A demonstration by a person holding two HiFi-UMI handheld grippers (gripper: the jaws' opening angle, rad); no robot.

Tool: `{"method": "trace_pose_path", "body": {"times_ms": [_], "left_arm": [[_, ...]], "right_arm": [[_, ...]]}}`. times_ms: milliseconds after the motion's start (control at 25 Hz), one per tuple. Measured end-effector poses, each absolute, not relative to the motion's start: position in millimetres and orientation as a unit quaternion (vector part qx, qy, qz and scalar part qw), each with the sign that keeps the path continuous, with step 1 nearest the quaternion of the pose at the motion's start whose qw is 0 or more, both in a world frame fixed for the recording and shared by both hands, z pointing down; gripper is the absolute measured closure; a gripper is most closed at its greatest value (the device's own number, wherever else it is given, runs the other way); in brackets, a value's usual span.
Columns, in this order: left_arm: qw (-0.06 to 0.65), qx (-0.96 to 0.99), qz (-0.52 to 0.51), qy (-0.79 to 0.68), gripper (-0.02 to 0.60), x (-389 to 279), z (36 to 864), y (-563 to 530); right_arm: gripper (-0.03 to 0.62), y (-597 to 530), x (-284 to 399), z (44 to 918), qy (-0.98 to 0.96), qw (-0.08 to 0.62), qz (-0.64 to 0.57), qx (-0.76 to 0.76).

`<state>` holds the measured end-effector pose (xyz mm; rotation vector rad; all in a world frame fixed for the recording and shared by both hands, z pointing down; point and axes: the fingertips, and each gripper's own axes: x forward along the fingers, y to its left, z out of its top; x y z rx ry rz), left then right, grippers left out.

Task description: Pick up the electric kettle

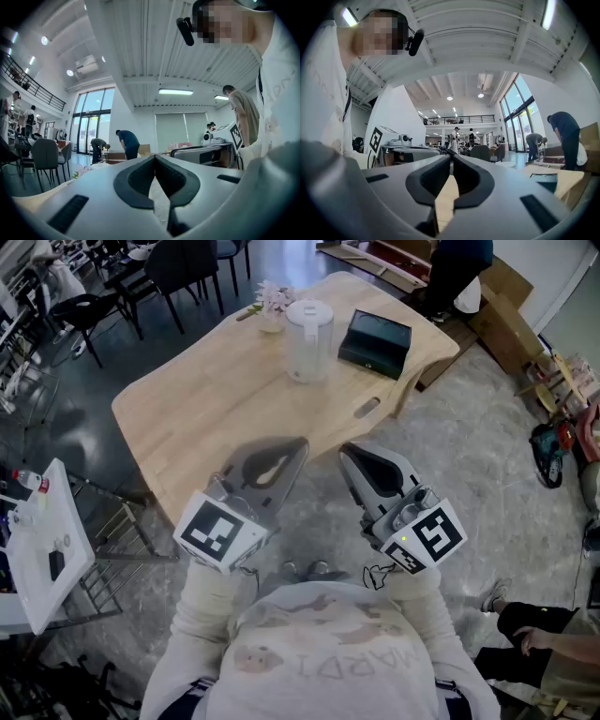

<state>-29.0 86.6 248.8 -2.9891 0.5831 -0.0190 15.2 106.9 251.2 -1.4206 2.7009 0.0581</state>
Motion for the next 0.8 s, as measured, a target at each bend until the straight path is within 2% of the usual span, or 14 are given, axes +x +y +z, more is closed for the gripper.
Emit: {"method": "trace_pose_path", "body": {"times_ms": [800], "left_arm": [[0.047, -0.984, 0.001, 0.175, 0.569, -62, 255, 80]], "right_arm": [[0.56, 103, -11, 254, 0.873, 0.055, 0.019, -0.485]]}}
